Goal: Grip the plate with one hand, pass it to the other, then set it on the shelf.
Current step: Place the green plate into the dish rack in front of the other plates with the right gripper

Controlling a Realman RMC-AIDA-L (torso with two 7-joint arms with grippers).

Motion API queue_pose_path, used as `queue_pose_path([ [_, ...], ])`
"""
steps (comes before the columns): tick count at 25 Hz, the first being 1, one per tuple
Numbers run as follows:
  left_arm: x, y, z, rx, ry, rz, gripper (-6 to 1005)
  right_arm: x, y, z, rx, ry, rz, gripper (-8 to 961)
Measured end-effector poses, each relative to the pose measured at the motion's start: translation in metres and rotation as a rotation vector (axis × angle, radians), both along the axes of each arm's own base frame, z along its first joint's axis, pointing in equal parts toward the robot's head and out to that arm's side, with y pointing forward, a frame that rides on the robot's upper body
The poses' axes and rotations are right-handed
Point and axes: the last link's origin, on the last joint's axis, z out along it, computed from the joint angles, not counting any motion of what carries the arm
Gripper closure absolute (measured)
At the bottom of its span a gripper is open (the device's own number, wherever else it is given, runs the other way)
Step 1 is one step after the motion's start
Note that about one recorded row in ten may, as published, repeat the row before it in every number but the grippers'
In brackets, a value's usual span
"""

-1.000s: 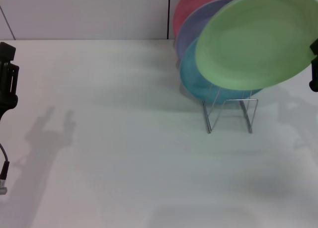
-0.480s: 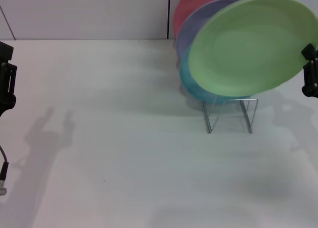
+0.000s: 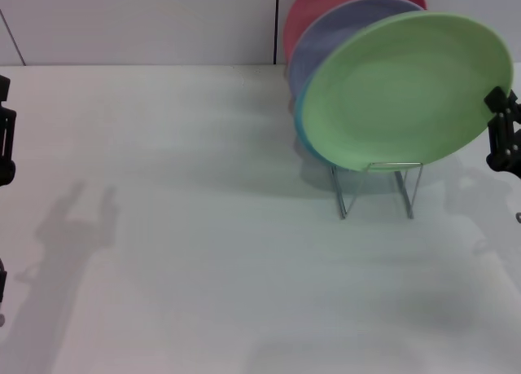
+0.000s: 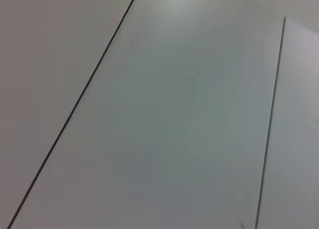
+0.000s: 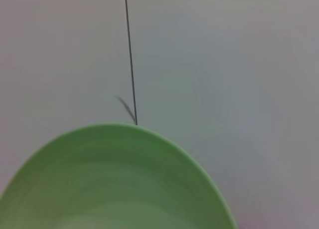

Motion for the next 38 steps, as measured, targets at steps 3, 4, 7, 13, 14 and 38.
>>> queue_pose_path([
  [3, -0.001, -0.003, 0.001, 0.006, -0.002, 0.001, 512, 0.0, 0.0, -0.001, -0.004, -0.002, -0.002, 934],
  [4, -0.001, -0.003, 0.001, 0.008, -0.002, 0.001, 512, 0.001, -0.001, -0.001, -0.004, -0.002, -0.003, 934],
  [7, -0.001, -0.006, 0.002, 0.014, -0.004, -0.002, 512, 0.002, -0.002, -0.001, -0.006, -0.003, -0.01, 933],
  [13, -0.001, -0.01, 0.002, 0.017, -0.003, -0.012, 512, 0.005, -0.004, -0.001, -0.005, -0.005, -0.019, 933],
  [14, -0.001, -0.01, 0.002, 0.017, -0.002, -0.013, 512, 0.005, -0.005, -0.001, -0.004, -0.008, -0.021, 933],
  [38, -0.004, -0.024, 0.004, 0.029, -0.011, -0.025, 513, 0.003, -0.003, -0.005, 0.033, -0.062, -0.031, 934],
])
